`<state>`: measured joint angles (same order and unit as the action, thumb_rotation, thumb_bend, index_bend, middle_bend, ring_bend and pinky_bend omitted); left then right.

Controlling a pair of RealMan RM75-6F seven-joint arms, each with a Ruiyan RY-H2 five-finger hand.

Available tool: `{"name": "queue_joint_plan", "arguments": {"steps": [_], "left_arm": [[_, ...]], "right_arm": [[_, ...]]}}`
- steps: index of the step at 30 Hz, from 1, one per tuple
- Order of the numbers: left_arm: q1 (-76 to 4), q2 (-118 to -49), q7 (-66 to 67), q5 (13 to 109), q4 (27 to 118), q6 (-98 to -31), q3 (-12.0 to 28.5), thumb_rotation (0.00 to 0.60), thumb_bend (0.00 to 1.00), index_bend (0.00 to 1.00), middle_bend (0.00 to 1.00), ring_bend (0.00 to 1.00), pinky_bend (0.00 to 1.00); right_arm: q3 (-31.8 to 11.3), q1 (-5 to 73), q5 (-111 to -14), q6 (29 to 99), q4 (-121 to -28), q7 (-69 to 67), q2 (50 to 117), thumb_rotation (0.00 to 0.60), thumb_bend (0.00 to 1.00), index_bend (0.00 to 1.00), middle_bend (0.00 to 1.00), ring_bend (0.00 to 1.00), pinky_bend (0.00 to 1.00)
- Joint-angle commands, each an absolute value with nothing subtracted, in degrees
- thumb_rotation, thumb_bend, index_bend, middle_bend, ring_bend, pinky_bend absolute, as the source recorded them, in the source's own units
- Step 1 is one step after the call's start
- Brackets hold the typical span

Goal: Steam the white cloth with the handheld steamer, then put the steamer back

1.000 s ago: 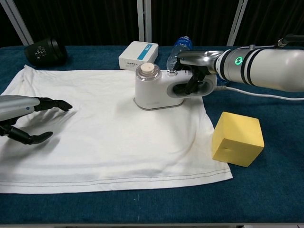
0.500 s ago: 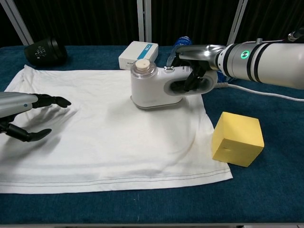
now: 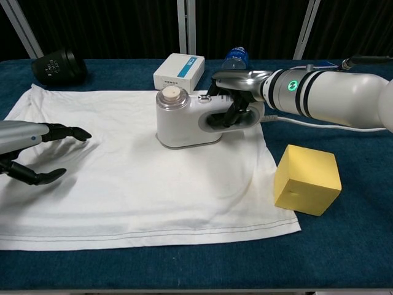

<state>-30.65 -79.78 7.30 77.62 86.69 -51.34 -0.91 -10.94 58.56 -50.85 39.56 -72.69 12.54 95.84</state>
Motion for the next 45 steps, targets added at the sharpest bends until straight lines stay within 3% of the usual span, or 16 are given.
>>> {"name": "queue_joint_plan", "arguments": {"steps": [1,12,21,36,45], "left_arm": [[-30.68,-79.83,7.35,77.61,86.65,-51.36,-0.95,0.373,0.38,0.06,0.08,0.0,0.0],[-30.67,-80.02,7.16,77.58,86.42,-51.68,-1.14,0.372,0.38,0.06,0.08,0.0,0.0],[-30.54,-79.84,7.28,77.42,86.51,-51.85,-1.41,0.372,0.38,0.06,0.08,0.0,0.0],[-30.6,-80.0,7.27,77.54,86.38,-52.23,-1.35,0.376,0.38,0.06,0.08,0.0,0.0],[-31.19,-80.53,8.02,77.76,86.47,-51.57,-1.49,0.37,0.38,0.06,0.08,0.0,0.0]], "right_arm": [[-11.14,58.12,-49.88,40.4,-70.96,13.06,95.74,0.6,0.58,0.97,0.87,0.89,0.55],[-14.59,56.79,-50.39,39.34,-70.53,6.7,95.29,0.6,0.58,0.97,0.87,0.89,0.55],[-12.93,58.27,-50.55,35.72,-71.72,8.26,95.84,0.6,0.58,0.97,0.87,0.89,0.55],[-7.79,54.7,-56.91,35.16,-88.01,7.61,85.57,0.6,0.58,0.97,0.87,0.89,0.55],[-10.42,53.07,-57.64,38.2,-86.6,3.05,84.15,0.6,0.58,0.97,0.87,0.89,0.55]]}}
